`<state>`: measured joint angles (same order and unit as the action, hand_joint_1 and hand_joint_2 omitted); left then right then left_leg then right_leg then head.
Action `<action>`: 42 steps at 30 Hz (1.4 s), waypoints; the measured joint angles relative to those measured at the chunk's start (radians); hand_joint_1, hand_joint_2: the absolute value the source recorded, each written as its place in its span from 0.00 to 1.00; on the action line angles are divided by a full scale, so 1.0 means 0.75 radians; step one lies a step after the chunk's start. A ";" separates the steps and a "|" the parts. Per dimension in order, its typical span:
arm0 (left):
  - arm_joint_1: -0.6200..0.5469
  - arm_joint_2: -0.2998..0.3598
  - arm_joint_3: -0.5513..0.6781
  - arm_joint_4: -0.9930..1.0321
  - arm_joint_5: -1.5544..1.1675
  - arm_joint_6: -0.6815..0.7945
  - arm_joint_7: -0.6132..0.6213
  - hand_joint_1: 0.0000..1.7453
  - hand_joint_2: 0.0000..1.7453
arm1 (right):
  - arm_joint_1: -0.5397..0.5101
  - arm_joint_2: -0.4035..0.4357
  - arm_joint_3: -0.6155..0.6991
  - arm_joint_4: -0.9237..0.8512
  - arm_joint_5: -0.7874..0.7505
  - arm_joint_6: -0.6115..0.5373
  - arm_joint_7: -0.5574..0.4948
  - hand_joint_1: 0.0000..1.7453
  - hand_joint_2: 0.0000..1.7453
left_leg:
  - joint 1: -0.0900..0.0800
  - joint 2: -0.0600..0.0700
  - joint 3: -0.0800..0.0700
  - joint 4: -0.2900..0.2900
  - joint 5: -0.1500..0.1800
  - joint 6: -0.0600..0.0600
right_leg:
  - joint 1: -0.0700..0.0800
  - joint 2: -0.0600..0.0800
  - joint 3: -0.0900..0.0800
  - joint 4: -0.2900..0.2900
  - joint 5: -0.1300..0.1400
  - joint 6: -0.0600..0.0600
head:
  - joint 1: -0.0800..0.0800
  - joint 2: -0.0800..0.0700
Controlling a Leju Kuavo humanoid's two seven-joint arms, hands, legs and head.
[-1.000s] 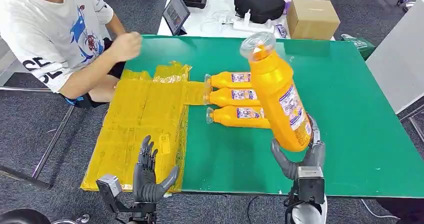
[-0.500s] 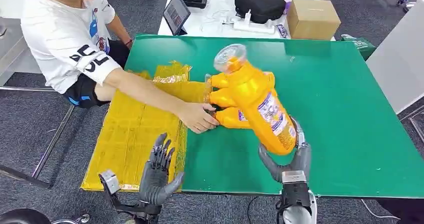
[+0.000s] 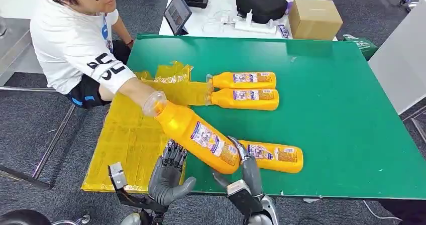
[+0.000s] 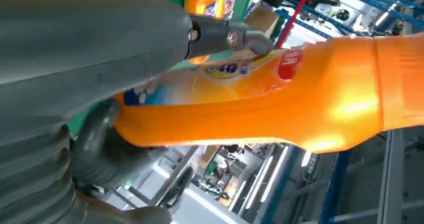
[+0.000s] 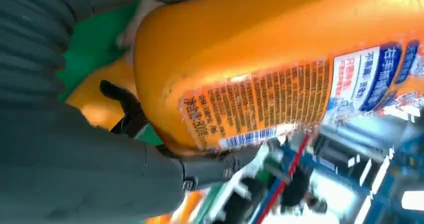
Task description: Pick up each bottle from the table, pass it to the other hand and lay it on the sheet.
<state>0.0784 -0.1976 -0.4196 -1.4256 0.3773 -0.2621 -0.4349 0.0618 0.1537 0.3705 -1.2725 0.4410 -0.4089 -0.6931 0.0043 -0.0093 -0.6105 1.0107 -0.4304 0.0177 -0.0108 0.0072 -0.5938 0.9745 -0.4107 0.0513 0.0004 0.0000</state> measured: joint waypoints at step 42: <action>0.011 0.007 0.014 0.057 -0.057 0.162 -0.002 1.00 1.00 | -0.127 0.027 0.296 0.405 0.043 -0.030 0.051 1.00 1.00 | 0.000 0.001 0.000 0.000 0.000 0.000 | 0.000 0.000 -0.001 0.000 0.000 0.000 | 0.001 0.000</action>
<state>0.0868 -0.1926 -0.4089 -1.3828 0.3346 -0.1408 -0.4364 -0.0332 0.1743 0.5924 -0.9686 0.4730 -0.4315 -0.6550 0.0043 -0.0088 -0.6104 1.0107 -0.4303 0.0177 -0.0107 0.0074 -0.5945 0.9745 -0.4106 0.0513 0.0008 0.0000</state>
